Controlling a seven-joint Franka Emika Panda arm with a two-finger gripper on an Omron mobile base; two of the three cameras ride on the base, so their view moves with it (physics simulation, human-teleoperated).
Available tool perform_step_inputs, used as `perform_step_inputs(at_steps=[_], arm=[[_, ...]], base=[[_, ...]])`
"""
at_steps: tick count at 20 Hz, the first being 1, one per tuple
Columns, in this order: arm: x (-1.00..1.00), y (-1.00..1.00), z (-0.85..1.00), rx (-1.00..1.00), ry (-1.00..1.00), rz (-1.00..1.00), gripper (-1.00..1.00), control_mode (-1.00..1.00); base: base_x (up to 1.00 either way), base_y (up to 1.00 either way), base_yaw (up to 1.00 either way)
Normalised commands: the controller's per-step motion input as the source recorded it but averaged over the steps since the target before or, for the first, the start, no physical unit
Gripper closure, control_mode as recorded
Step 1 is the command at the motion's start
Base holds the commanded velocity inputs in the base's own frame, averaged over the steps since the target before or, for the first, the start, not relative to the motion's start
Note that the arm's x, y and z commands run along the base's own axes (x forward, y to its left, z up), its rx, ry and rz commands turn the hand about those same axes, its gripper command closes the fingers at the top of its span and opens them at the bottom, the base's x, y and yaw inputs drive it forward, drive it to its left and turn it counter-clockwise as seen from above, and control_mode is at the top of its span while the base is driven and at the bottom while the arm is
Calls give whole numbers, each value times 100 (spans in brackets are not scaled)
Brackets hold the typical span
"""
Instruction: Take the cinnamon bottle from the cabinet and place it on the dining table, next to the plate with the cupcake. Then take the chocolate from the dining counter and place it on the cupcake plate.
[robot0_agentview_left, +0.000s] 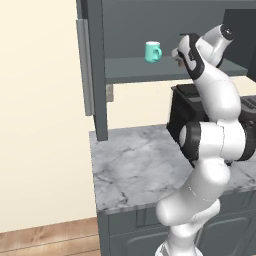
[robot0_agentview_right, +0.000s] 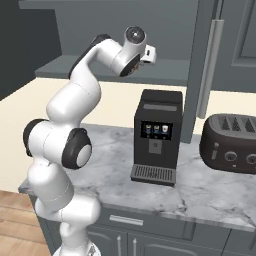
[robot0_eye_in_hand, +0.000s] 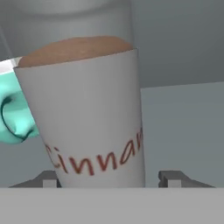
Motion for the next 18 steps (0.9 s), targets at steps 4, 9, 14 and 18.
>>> perform_step_inputs(at_steps=[4, 9, 14, 18], arm=[[-13, -9, 0, 0, -3, 8, 100, -100], [-45, -4, 0, 0, -9, 7, 100, -100], [-79, 2, 0, 0, -9, 0, 100, -100], [-70, 24, 0, -2, -1, 0, 100, -100]], base=[[0, 0, 0], [0, 0, 0], [0, 0, 0], [0, 0, 0]])
